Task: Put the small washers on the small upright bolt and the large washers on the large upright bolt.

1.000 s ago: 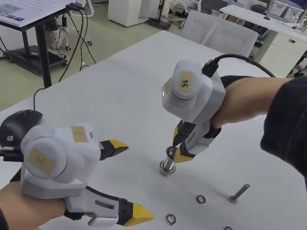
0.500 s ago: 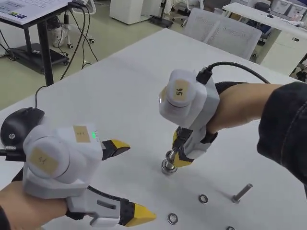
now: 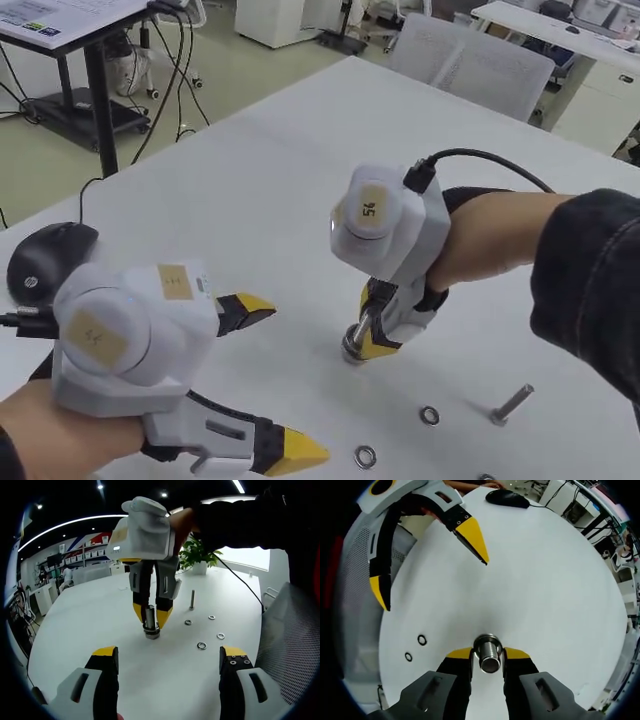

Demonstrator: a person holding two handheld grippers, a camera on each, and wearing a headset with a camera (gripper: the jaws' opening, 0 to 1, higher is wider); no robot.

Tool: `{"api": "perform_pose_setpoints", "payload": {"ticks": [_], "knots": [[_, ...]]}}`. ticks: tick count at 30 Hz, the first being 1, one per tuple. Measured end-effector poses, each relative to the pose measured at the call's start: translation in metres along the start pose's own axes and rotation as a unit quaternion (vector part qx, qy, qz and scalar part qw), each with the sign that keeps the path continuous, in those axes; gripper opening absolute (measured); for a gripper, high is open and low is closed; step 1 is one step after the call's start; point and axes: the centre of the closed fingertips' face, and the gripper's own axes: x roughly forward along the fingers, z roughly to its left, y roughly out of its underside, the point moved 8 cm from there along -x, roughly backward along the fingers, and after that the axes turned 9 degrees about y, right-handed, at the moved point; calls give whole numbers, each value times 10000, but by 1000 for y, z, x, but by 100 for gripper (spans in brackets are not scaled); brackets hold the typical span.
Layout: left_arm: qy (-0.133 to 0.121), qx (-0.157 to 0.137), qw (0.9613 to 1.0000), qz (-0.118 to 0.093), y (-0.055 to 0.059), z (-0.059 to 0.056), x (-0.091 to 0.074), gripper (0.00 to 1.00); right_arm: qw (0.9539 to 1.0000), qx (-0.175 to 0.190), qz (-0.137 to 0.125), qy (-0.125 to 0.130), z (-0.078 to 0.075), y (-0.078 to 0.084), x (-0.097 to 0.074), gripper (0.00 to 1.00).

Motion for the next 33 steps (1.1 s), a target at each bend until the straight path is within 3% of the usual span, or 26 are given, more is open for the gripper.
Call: {"api": "perform_pose_setpoints", "payload": {"ticks": [16, 33], "knots": [[7, -33, 10000, 36, 3, 0, 1, 82, 10000, 41, -6, -26, 2, 0, 6, 25], [15, -19, 10000, 51, 2, -1, 1, 82, 9998, 176, -117, 46, 0, 3, 1, 28]]}}
